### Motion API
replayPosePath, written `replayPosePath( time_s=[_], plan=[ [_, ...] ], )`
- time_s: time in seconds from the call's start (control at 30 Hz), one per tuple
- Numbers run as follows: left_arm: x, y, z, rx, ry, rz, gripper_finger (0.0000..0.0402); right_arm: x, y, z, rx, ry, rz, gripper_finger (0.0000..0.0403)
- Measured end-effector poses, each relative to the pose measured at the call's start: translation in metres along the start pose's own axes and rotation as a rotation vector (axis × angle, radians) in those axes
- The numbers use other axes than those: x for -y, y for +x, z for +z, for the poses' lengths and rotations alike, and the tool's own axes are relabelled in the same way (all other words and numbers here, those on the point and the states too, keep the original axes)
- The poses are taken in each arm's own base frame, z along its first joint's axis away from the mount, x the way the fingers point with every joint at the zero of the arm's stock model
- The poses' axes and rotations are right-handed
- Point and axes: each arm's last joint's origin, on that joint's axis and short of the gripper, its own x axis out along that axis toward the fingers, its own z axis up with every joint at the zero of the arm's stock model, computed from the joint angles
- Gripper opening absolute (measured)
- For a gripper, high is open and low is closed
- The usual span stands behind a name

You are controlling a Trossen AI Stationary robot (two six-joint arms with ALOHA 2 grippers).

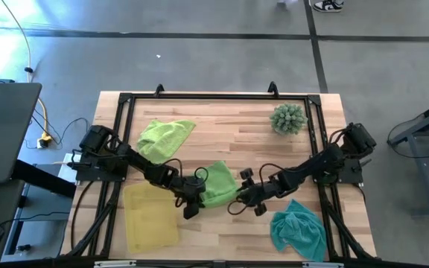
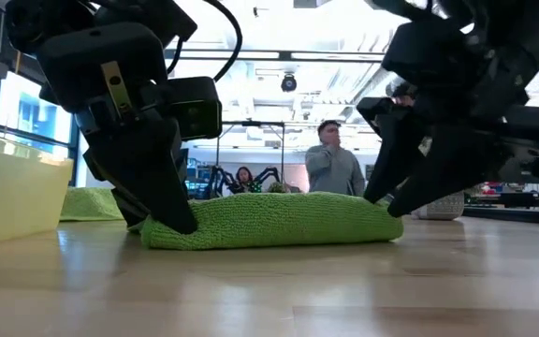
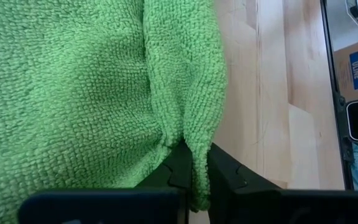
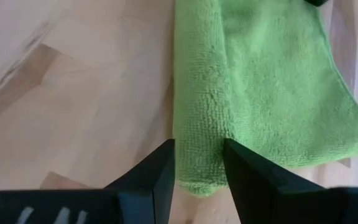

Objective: Roll microfiber towels into tight, uniform cylinder then place into a basket
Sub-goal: Roll the green microfiber towel

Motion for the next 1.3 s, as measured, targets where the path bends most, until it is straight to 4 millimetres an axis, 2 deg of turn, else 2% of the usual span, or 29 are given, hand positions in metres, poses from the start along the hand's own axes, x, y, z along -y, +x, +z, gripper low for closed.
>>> replayPosePath(
  time_s=[0.23, 0.5, 0.63, 0.8, 1.07, 1.17, 1.3],
  plan=[
    [0.000, 0.000, 0.000, 0.004, 0.001, -0.003, 0.0014, 0.004, 0.010, -0.005, -0.012, 0.027, 0.067, 0.0132],
    [0.000, 0.000, 0.000, 0.004, 0.003, -0.003, 0.0014, 0.005, 0.025, -0.012, -0.035, 0.040, 0.056, 0.0179],
    [0.000, 0.000, 0.001, 0.003, 0.030, -0.009, 0.0014, 0.008, 0.027, -0.013, -0.038, 0.052, 0.056, 0.0182],
    [0.003, -0.004, 0.003, 0.012, 0.055, -0.021, 0.0019, 0.013, 0.029, -0.015, -0.040, 0.067, 0.063, 0.0137],
    [0.008, -0.022, 0.007, 0.011, 0.084, 0.002, 0.0058, 0.018, 0.030, -0.017, -0.054, 0.162, 0.051, 0.0017],
    [0.011, -0.030, 0.008, -0.002, 0.112, 0.011, 0.0076, 0.019, 0.030, -0.019, -0.066, 0.203, 0.063, 0.0010],
    [0.018, -0.045, 0.013, 0.019, 0.179, -0.009, 0.0094, 0.026, 0.032, -0.021, -0.066, 0.336, 0.160, 0.0008]
  ],
)
